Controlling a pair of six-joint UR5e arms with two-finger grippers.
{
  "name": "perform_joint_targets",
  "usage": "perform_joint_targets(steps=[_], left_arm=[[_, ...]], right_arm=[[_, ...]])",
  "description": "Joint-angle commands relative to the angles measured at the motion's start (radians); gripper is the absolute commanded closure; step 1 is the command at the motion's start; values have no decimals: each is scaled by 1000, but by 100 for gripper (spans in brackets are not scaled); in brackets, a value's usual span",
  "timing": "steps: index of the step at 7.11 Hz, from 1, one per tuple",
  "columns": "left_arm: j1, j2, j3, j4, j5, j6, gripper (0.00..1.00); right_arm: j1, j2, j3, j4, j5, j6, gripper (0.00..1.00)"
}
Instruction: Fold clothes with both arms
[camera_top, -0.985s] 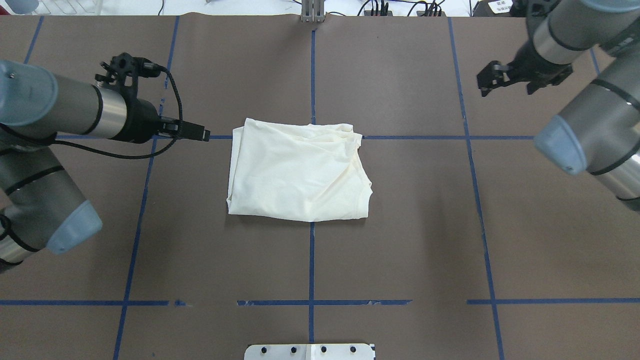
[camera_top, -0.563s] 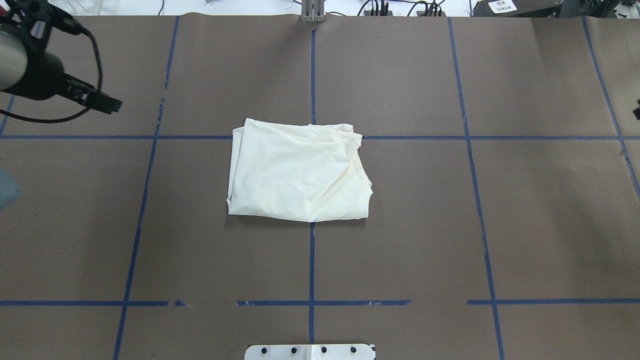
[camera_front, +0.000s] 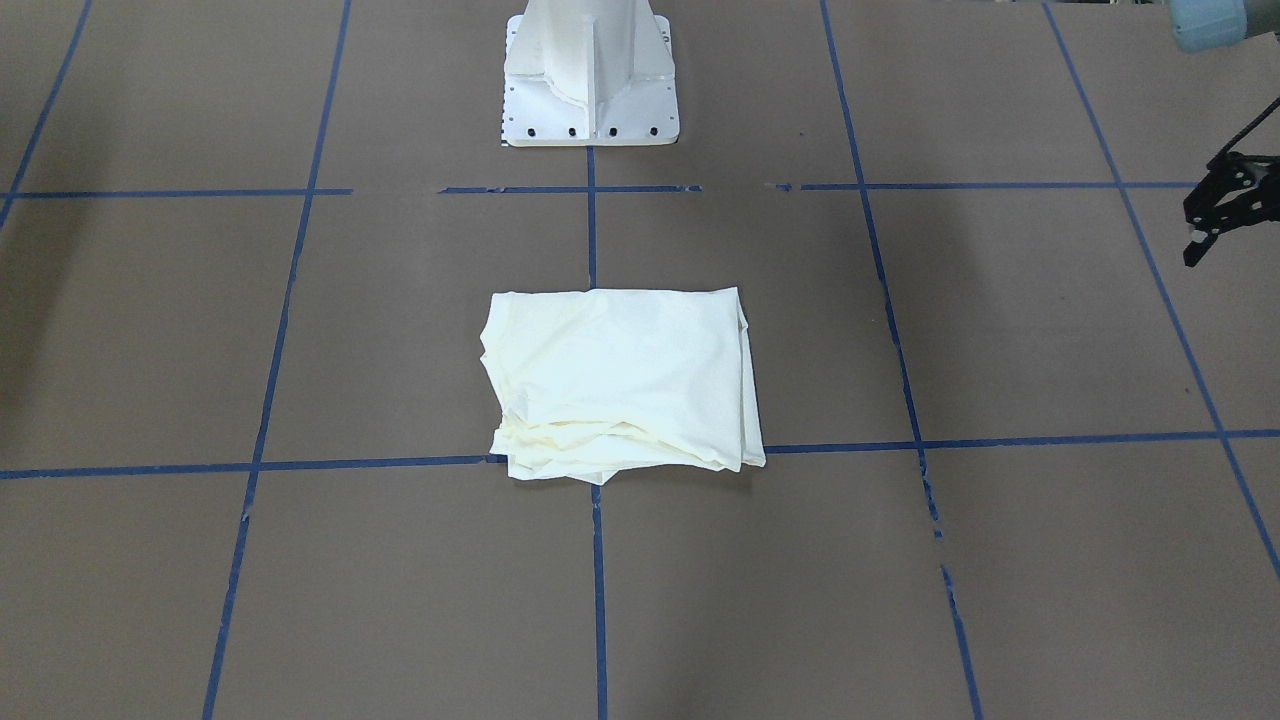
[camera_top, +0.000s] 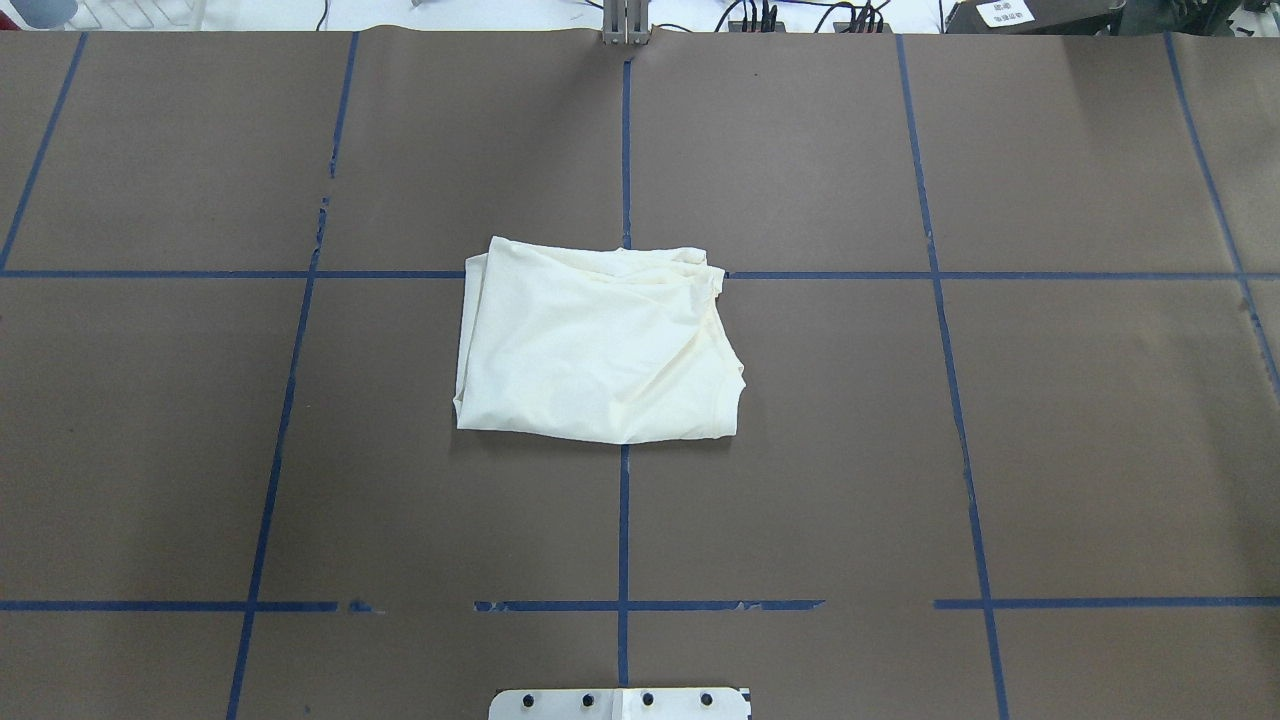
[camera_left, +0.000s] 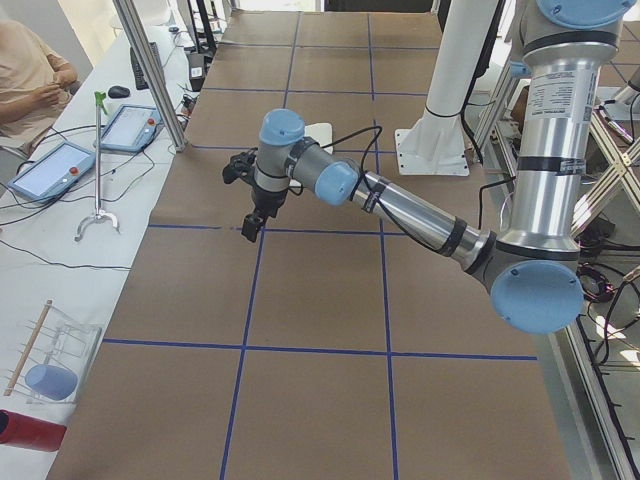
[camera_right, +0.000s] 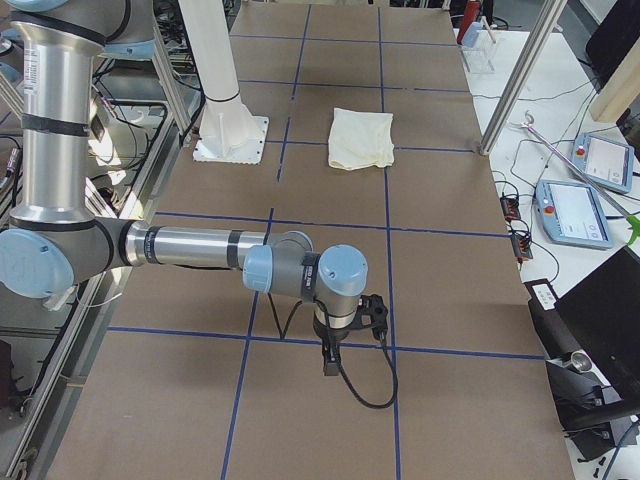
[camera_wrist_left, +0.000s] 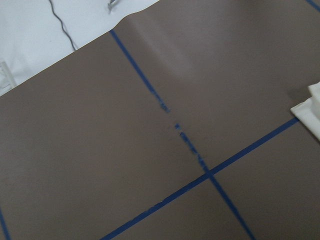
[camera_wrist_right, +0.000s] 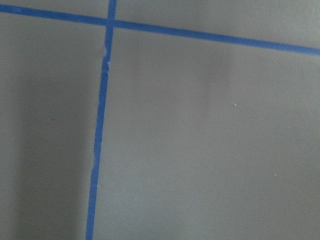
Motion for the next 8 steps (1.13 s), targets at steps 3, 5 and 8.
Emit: perform_joint_targets(steps=[3, 5, 8], left_arm=[[-123, 241, 122, 29, -168, 128, 0], [-194, 254, 136, 110, -156, 232, 0], [-189, 232, 129, 132, -121, 231, 0]], right_arm=[[32, -65, 47, -1, 27, 5, 0], [32, -65, 47, -1, 30, 5, 0], [32, -61, 54, -1, 36, 5, 0]])
